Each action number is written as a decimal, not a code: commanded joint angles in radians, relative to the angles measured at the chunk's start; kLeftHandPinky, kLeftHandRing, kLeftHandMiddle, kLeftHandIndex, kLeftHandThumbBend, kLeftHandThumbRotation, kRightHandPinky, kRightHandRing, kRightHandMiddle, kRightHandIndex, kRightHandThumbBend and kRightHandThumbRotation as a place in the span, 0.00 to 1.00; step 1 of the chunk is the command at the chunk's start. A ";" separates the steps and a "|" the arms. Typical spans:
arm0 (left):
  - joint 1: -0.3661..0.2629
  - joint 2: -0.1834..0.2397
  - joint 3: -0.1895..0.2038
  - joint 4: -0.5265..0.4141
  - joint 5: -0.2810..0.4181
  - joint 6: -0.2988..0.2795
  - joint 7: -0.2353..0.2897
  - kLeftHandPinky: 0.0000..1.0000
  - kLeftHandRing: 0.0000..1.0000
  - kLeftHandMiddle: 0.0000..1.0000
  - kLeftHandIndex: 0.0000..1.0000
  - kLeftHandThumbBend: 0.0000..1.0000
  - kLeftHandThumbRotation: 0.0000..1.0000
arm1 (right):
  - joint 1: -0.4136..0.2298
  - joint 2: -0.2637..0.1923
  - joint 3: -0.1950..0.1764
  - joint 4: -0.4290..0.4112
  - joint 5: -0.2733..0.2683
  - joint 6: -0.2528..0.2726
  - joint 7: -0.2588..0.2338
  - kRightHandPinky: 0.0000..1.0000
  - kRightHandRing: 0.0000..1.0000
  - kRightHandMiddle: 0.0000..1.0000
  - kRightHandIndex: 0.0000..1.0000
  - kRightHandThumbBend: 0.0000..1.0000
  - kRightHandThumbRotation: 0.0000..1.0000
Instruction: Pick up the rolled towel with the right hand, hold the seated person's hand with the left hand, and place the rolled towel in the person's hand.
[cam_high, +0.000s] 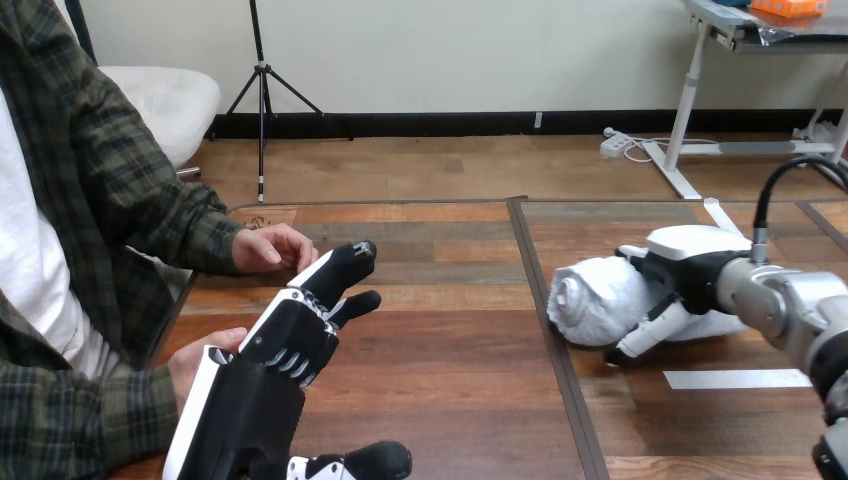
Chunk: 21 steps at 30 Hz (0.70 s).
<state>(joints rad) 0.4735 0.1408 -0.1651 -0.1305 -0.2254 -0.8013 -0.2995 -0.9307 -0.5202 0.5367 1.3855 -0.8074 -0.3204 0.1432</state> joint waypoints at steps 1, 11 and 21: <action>-0.018 -0.004 -0.001 -0.056 -0.013 0.003 -0.004 0.84 0.91 0.89 0.84 1.00 0.43 | -0.003 0.053 0.022 0.007 -0.014 0.000 -0.022 0.94 0.97 0.96 0.99 1.00 0.53; -0.021 -0.011 -0.007 -0.055 -0.015 -0.002 -0.007 0.85 0.91 0.89 0.84 1.00 0.40 | 0.026 0.060 -0.010 0.007 0.018 -0.009 -0.100 0.81 0.85 0.86 0.87 1.00 0.36; -0.023 -0.014 -0.011 -0.055 -0.014 -0.003 -0.007 0.85 0.91 0.89 0.84 1.00 0.40 | 0.049 0.066 -0.040 0.010 0.054 -0.001 -0.133 0.59 0.61 0.65 0.66 0.96 0.17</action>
<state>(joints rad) 0.4738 0.1380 -0.1761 -0.1390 -0.2283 -0.7983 -0.3053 -0.8999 -0.4770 0.5198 1.3860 -0.7803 -0.3250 0.0201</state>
